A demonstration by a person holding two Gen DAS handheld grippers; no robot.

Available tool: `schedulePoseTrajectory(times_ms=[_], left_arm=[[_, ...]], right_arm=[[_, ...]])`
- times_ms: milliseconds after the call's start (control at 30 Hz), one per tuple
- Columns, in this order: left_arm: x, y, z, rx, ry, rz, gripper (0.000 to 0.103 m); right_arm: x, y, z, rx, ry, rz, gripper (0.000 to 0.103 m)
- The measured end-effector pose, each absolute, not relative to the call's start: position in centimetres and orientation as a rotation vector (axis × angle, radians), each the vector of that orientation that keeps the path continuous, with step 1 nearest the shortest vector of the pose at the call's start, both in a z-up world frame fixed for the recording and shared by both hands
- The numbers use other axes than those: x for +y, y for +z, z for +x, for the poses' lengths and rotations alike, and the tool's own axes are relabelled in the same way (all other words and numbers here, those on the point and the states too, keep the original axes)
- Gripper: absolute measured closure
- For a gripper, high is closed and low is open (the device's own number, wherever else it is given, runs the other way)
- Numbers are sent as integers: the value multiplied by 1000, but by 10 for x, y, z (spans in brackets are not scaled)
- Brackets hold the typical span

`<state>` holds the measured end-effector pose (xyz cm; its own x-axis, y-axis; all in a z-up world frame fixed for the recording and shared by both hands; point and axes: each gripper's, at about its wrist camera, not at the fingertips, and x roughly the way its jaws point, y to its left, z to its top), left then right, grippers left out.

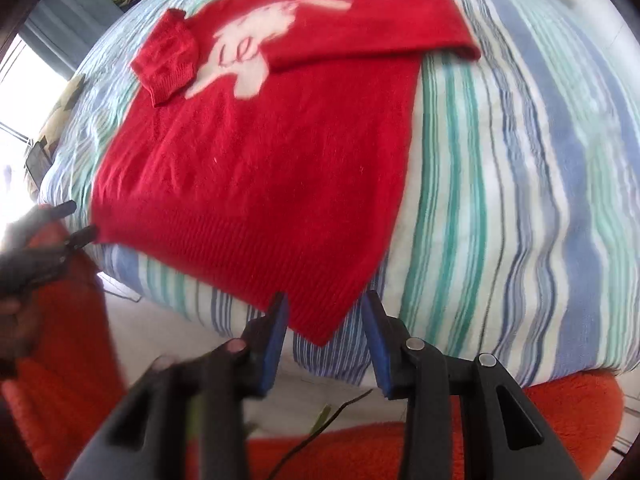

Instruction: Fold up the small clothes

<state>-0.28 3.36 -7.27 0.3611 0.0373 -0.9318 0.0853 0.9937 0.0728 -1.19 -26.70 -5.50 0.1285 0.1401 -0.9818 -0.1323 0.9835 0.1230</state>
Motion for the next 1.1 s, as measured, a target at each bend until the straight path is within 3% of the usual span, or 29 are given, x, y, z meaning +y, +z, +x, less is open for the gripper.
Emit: schedulePoseTrajectory(times_ms=[67,167,367,433,500,533,567,800,967,1100], left_arm=[[58,-69,6,1176,33,3,21],[79,-71,14,1135,108,-104,21],[85,-76,4,1084,150,-58,21],[87,-79,5,1097,152,-72,21],[91,-77,3,1092,157,-92,21],[93,-77,2,1088,161,-100,21],[95,-76,1,1086,162,-111,21],[104,-89,9,1136,160,-200,21],[98,-92,11,1153,176,-173,21],[93,-93,10,1158,186,-129,21]], right_arm=[[-265,-20,7,1332,187,-53,63],[-240,12,44,1175,225,-127,36],[-154,-62,122,1099,321,-364,37],[-143,-102,137,1120,328,-458,45],[-155,-124,149,1136,328,-402,79],[-170,-119,154,1125,315,-306,91],[-190,-109,158,1114,281,-200,96],[-414,-27,119,914,-149,194,96],[-554,-39,69,927,-414,369,96],[-587,-59,54,947,-424,442,96]])
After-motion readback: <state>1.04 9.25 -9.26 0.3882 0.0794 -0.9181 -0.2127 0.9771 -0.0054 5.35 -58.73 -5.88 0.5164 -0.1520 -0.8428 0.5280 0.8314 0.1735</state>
